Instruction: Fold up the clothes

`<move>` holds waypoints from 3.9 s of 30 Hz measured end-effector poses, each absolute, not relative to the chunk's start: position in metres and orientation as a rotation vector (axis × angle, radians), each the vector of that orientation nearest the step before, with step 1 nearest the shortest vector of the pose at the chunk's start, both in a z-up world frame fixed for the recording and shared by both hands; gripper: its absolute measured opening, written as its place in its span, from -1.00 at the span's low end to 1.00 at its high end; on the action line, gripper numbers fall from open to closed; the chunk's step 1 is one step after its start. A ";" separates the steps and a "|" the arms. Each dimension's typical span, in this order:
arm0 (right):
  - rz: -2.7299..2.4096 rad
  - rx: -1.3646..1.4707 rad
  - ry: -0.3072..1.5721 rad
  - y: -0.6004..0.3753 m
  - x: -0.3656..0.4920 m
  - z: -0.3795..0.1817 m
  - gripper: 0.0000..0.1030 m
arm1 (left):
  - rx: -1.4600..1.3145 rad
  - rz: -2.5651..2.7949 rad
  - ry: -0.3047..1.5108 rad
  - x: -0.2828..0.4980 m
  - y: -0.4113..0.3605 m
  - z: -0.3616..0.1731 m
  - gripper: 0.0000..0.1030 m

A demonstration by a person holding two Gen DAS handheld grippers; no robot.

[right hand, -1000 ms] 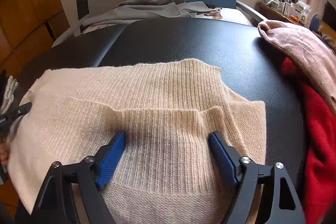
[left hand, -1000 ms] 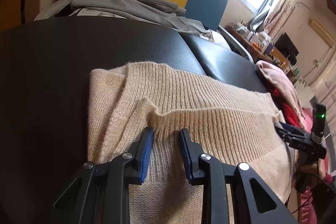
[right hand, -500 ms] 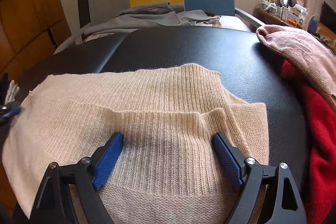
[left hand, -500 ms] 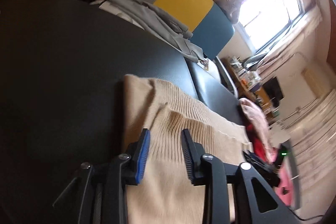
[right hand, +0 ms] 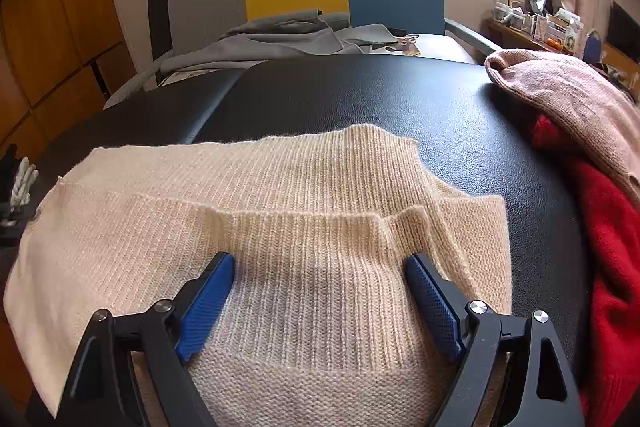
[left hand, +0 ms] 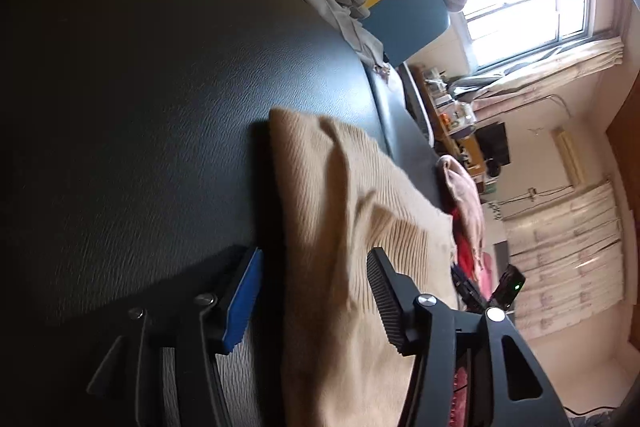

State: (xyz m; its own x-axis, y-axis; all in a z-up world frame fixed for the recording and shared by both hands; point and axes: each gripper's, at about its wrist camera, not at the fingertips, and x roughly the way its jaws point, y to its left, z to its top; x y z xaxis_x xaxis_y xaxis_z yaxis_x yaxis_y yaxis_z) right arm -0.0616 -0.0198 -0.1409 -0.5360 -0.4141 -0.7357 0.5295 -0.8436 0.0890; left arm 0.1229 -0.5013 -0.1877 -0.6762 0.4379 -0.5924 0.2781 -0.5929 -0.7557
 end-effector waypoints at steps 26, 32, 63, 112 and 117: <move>-2.329 1.127 0.235 -0.041 -0.067 -0.139 0.80 | -1.306 2.584 -1.254 0.107 -0.495 -0.176 -0.74; -2.267 1.142 0.261 -0.075 -0.067 -0.138 0.84 | -1.365 2.675 -1.307 0.128 -0.523 -0.168 -0.75; -1.615 1.154 0.444 -0.107 -0.079 -0.137 0.91 | -1.219 2.602 -1.394 0.153 -0.501 -0.060 -0.77; -1.660 0.936 0.276 -0.077 -0.063 -0.163 1.00 | -1.423 2.248 -1.633 -0.065 -0.226 -0.113 -0.79; -1.717 0.885 0.382 -0.067 -0.050 -0.149 1.00 | -1.411 2.161 -1.747 -0.064 -0.236 -0.131 -0.73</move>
